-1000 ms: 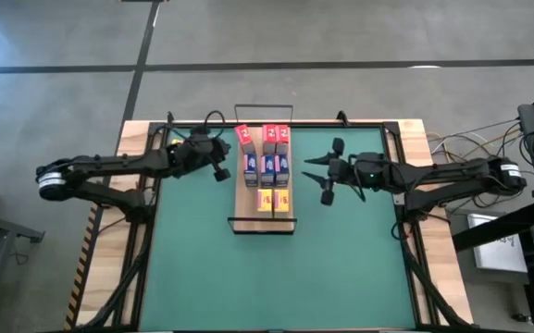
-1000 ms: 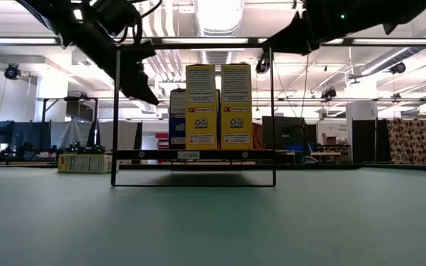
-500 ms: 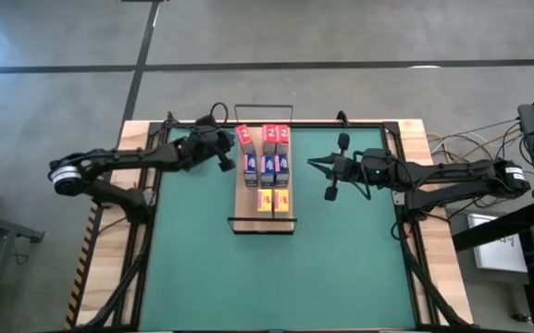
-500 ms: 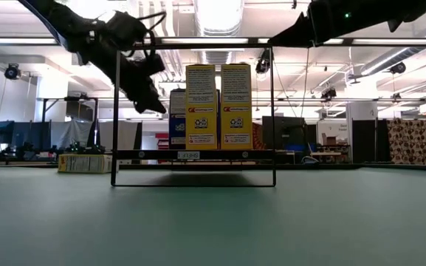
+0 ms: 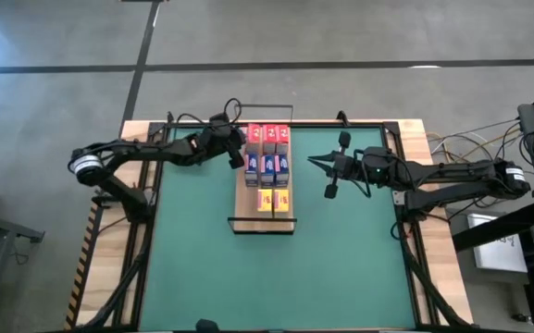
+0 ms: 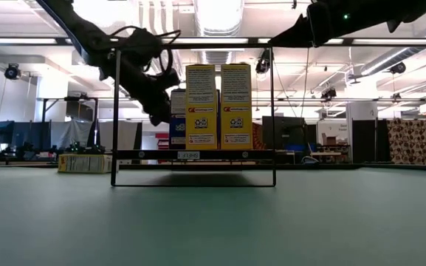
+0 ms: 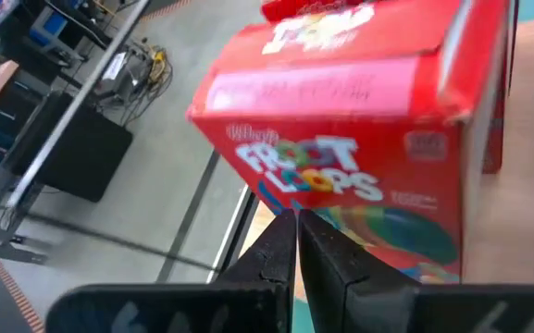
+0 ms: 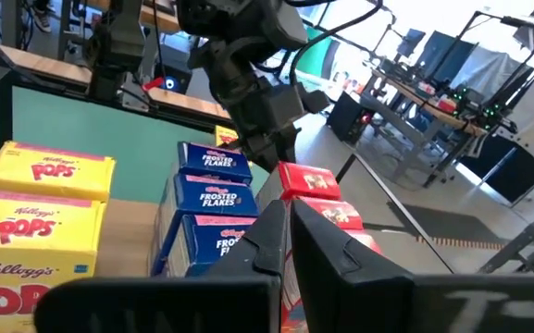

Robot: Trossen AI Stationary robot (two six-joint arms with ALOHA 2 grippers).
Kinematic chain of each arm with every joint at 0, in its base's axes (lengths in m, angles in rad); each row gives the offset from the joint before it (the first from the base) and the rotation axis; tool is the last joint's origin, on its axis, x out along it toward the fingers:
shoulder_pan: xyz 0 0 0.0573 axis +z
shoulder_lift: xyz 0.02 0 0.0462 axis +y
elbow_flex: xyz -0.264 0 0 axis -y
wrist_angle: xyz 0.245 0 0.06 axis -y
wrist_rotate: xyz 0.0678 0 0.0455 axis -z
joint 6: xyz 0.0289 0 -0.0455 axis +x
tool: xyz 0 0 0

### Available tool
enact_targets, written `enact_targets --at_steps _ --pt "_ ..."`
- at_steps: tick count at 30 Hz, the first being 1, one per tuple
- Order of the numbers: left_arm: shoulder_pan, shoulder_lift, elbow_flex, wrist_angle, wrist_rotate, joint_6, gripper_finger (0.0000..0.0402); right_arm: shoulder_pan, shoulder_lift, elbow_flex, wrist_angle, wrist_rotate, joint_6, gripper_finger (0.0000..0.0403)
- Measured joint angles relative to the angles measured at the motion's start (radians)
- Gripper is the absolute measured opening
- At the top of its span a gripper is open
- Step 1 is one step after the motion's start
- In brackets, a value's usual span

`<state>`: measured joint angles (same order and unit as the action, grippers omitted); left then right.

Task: Stack cereal on shelf
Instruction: Put the red cereal box on the shelf aligned with the other red cereal box

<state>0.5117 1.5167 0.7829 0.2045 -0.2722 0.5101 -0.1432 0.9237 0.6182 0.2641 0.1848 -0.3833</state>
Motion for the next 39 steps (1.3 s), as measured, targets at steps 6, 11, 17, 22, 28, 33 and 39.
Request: enact_targets --at_steps 6,11,17,22,28,33,39 --pt "0.0 0.041 0.043 -0.036 0.0 -0.007 0.0 0.0 0.001 0.0 -0.006 0.0 0.02 0.0009" --pt "0.0 0.041 0.046 -0.082 -0.004 -0.031 0.0 -0.001 0.002 0.0 -0.022 0.0 0.033 0.0009" --pt "0.0 0.038 0.046 -0.147 -0.006 -0.05 0.0 -0.001 0.002 0.0 -0.024 0.0 0.045 0.0009" --pt "0.0 0.037 0.046 -0.208 -0.007 -0.052 0.0 -0.001 0.002 0.0 -0.024 0.0 0.045 0.0009" --pt "0.0 0.036 0.046 -0.228 -0.006 -0.032 0.0 -0.001 0.002 0.0 -0.024 0.0 0.045 0.0009" --pt "0.0 0.003 0.045 -0.285 -0.006 -0.023 0.0 -0.001 0.002 0.0 -0.024 0.0 0.065 0.0009" --pt "0.0 -0.123 0.045 -0.298 0.028 -0.021 0.0 -0.002 0.002 0.0 -0.021 0.0 0.071 0.0009"
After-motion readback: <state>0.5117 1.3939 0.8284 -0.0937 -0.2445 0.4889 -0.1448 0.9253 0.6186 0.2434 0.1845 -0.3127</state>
